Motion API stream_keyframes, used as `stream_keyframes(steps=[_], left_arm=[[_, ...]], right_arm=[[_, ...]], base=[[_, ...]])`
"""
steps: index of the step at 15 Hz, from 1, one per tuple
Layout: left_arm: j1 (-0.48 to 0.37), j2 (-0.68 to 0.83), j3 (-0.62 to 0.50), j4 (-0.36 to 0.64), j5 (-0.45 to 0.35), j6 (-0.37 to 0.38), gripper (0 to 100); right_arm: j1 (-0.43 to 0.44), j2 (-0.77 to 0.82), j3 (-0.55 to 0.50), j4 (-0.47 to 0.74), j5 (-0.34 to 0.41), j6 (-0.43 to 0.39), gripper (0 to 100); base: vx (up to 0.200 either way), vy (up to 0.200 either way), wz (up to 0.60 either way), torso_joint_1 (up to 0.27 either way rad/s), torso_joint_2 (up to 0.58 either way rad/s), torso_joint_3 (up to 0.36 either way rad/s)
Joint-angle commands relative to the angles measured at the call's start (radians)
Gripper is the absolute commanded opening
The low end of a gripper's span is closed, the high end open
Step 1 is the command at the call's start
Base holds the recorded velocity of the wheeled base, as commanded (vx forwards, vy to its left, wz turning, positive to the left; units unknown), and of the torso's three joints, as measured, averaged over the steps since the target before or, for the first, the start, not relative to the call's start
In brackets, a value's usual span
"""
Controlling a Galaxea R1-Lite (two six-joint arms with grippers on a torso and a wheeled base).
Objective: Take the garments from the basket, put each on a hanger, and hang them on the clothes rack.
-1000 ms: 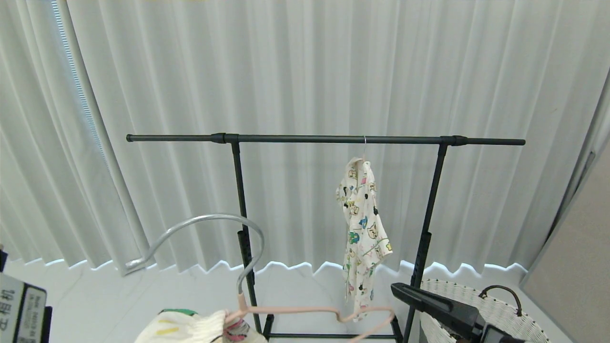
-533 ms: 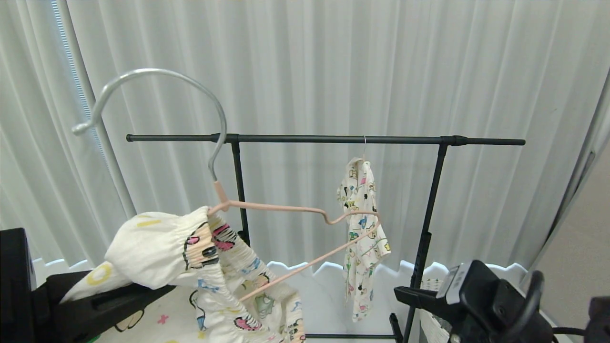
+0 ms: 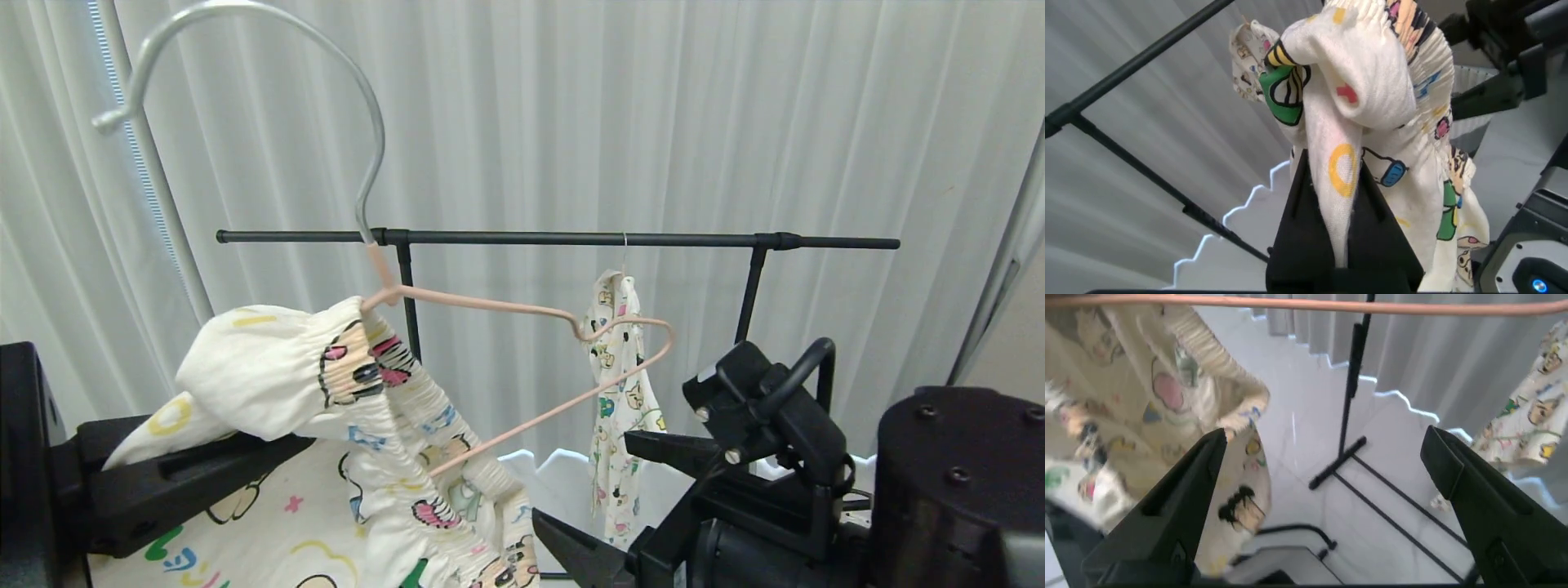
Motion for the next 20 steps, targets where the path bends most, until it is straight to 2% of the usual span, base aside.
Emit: stream_keyframes(steps=[1,3,6,9,11,14,17,20], left_arm=[[0.000,0.018,-0.004,-0.006,0.001,0.002,0],[0.000,0.024,-0.006,-0.008,0.001,0.002,0],[0.000,0.039,-0.033,-0.011,0.001,0.001,0],[0.000,0.037,-0.044,-0.011,0.001,0.002,0],[0.000,0.033,-0.041,-0.009,0.001,0.001,0],[0.002,0.031,-0.029,-0.009,0.001,0.001,0],[0.002,0.010,0.011,-0.009,0.001,0.015,0],[0.000,-0.047,0.096,-0.009,0.001,0.073,0]], right_arm=[[0.043,0.094,-0.031,-0.031,-0.001,0.002,100],[0.081,0.117,-0.051,-0.032,-0.001,0.002,100],[0.089,0.148,-0.051,-0.032,-0.019,0.000,100],[0.078,0.189,-0.044,-0.028,-0.126,-0.003,100],[0.022,0.186,-0.004,-0.014,-0.183,-0.018,100],[-0.126,0.149,0.077,-0.014,-0.249,-0.093,100],[-0.268,0.100,0.111,-0.014,-0.263,-0.156,100],[-0.368,0.070,0.111,-0.014,-0.261,-0.204,100]], base=[[0.000,0.000,0.00,0.000,0.00,0.000],[0.000,0.000,0.00,0.000,0.00,0.000],[0.000,0.000,0.00,0.000,0.00,0.000],[0.000,0.000,0.00,0.000,0.00,0.000],[0.000,0.000,0.00,0.000,0.00,0.000],[0.000,0.000,0.00,0.000,0.00,0.000],[0.000,0.000,0.00,0.000,0.00,0.000],[0.000,0.000,0.00,0.000,0.00,0.000]])
